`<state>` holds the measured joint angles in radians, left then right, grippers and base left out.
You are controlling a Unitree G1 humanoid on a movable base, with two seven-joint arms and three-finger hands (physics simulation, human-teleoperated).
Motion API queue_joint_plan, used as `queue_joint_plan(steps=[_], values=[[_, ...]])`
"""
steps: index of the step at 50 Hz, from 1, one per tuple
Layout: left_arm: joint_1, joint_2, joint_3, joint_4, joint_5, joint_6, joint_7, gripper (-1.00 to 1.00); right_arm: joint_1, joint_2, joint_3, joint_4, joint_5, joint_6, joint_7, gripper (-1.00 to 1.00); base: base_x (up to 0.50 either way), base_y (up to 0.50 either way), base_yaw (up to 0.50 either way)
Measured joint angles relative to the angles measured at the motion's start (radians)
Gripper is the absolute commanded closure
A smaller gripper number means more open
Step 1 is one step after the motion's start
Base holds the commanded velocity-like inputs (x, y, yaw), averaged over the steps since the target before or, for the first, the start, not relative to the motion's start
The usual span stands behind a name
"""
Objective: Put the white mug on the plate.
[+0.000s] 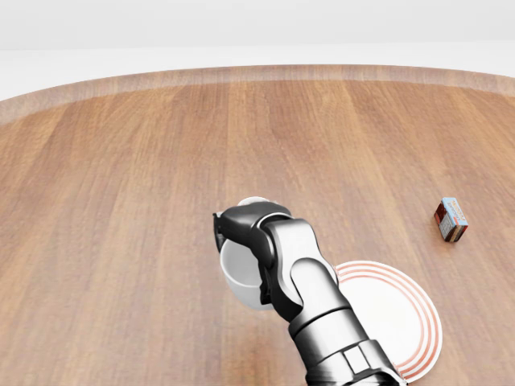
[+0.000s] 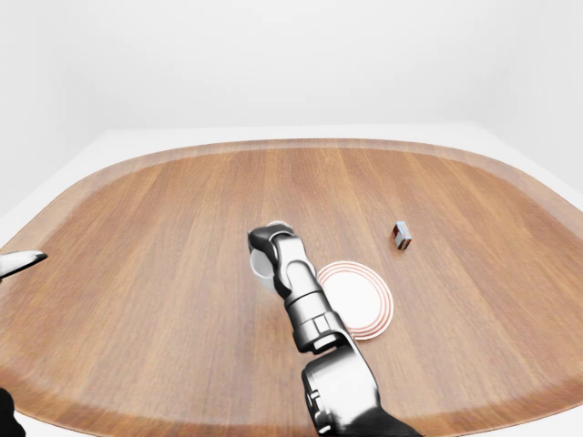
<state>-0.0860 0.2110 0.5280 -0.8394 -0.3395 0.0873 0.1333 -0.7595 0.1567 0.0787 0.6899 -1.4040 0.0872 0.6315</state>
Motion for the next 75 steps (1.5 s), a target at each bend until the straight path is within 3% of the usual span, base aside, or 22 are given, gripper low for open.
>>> queue_joint_plan(steps=[4,13,22,33,50,75], values=[[0.001,-0.001,0.000,0.001,0.001,0.000,-0.001,-1.00,-0.056,-0.056,-0.028,-0.061,-0.004,0.000,0.063,1.00,0.00,0.00,0.00],[0.004,-0.003,-0.003,0.000,0.004,0.000,-0.002,-1.00,-0.167,-0.174,-0.096,-0.066,0.038,0.000,0.054,1.00,0.00,0.00,0.00],[0.005,-0.005,-0.004,-0.003,0.008,0.000,-0.004,-1.00,-0.244,-0.289,-0.138,0.035,0.129,0.000,-0.054,1.00,0.00,0.00,0.00],[0.006,-0.008,-0.010,0.002,0.016,0.000,-0.007,-1.00,-0.227,-0.401,-0.171,0.141,0.235,0.000,-0.225,1.00,0.00,0.00,0.00],[0.002,-0.007,-0.012,0.002,0.018,0.000,-0.006,-1.00,-0.149,-0.434,-0.180,0.225,0.369,0.000,-0.409,1.00,0.00,0.00,0.00],[0.004,-0.008,-0.014,0.008,0.022,0.000,-0.007,-1.00,-0.020,-0.441,-0.157,0.257,0.371,0.000,-0.351,1.00,0.00,0.00,0.00]])
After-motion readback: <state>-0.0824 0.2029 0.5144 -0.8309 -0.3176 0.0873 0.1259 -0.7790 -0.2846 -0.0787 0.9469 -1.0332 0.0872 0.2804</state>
